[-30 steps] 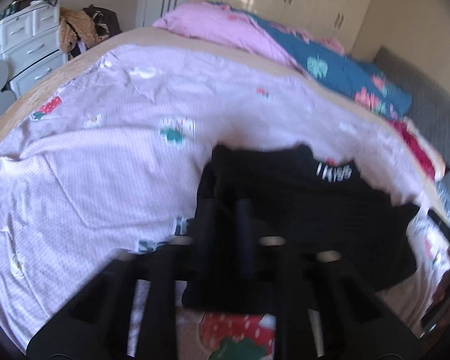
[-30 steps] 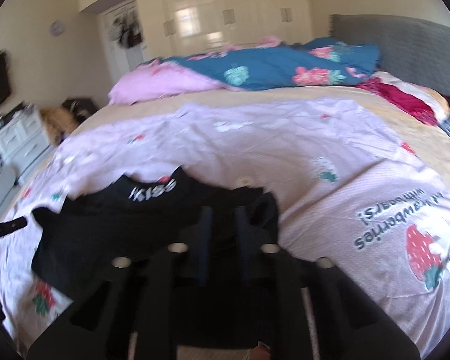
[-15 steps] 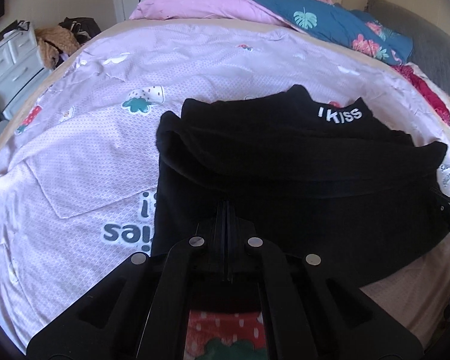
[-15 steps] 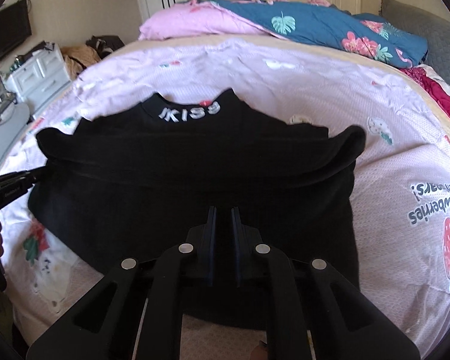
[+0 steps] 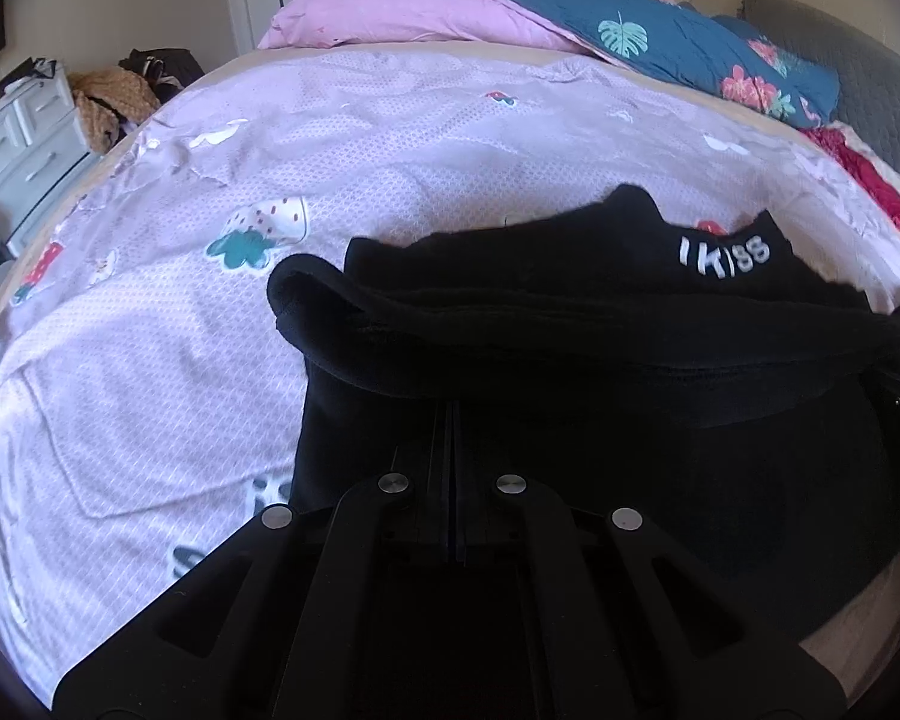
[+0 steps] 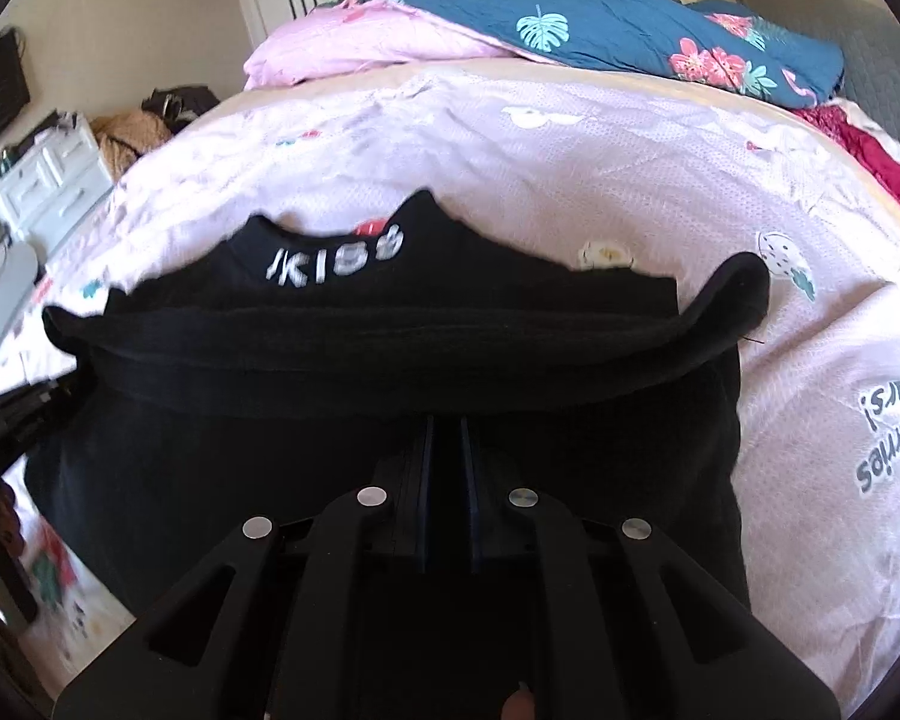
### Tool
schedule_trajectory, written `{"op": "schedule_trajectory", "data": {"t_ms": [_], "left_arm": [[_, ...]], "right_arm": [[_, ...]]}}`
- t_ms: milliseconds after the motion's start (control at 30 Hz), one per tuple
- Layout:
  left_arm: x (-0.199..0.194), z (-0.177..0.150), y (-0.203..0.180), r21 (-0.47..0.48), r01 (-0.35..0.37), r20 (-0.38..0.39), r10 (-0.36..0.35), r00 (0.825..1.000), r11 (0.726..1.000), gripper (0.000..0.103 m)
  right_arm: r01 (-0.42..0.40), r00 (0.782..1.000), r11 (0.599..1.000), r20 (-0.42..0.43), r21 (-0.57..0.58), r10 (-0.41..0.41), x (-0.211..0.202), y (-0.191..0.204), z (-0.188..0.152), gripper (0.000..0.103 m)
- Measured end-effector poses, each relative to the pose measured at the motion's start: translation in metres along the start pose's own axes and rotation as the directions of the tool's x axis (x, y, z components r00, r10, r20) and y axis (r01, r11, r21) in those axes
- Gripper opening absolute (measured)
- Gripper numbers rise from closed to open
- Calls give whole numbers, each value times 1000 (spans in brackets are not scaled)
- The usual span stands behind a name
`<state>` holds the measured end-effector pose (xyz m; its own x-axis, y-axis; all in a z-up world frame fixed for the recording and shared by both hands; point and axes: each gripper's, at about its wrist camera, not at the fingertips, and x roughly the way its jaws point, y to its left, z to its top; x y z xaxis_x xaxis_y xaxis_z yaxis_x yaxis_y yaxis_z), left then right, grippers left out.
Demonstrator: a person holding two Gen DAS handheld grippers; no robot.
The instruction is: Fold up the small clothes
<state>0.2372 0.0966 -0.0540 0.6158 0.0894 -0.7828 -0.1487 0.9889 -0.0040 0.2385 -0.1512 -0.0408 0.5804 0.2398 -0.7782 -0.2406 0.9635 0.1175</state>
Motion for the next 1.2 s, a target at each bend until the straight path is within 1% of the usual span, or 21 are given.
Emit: {"op": "schedule_trajectory", "data": {"t_ms": [233,333,400,467,500,533,567,600,633,667,733,800,833,867,900,933,967,1067,1200], "left_arm": [[11,20,8,-66,42,17,-41,999,997,0],[12,28,18,-111,55,33,-52,998,992,0],[9,33,31,-166,77,59,-69,996,983,1],[5,36,43,-198,74,80,-60,995,977,5],[4,37,50,-211,71,84,-55,995,975,9],[4,38,56,-227,71,84,-53,995,971,18],[5,39,61,-238,74,81,-57,995,969,26],[6,39,65,-248,81,73,-65,995,965,29],[10,38,68,-254,84,60,-71,996,963,34],[14,37,70,-255,89,45,-80,996,963,38],[19,35,68,-241,89,28,-84,996,967,41],[22,35,67,-232,92,28,-88,996,968,41],[21,35,65,-223,95,35,-90,995,970,34],[21,35,63,-216,98,40,-91,995,971,16],[20,35,62,-209,102,44,-95,995,973,10],[20,36,61,-207,103,48,-95,994,973,9],[18,36,60,-204,102,57,-92,994,974,4],[6,38,61,-208,111,105,-91,990,972,3],[-13,45,64,-211,134,182,-96,979,968,3]], "right_arm": [[-7,999,999,32,41,5,8,-8,15,8],[20,999,999,44,45,-22,9,-14,19,8],[40,997,998,58,55,-43,7,-21,23,8],[55,995,995,78,82,-61,1,-32,25,8],[64,994,994,87,92,-72,-2,-37,26,10],[88,991,991,94,101,-98,-5,-43,27,12],[115,988,988,94,104,-125,-7,-48,28,20],[141,984,985,91,104,-150,-7,-52,28,32],[172,979,979,88,105,-182,-8,-57,26,37],[194,976,975,83,109,-203,-7,-62,25,45],[204,975,971,60,123,-212,-4,-70,23,46],[180,981,974,50,139,-189,0,-74,21,46],[172,982,975,49,141,-181,1,-74,21,46],[158,985,978,53,139,-167,2,-74,20,38],[153,985,979,59,137,-162,2,-73,20,13],[140,987,981,65,135,-150,2,-73,20,7],[129,987,982,76,137,-140,-1,-73,20,7],[98,987,983,109,158,-116,-11,-74,21,6],[23,978,972,196,233,-71,-34,-84,25,6]]}}
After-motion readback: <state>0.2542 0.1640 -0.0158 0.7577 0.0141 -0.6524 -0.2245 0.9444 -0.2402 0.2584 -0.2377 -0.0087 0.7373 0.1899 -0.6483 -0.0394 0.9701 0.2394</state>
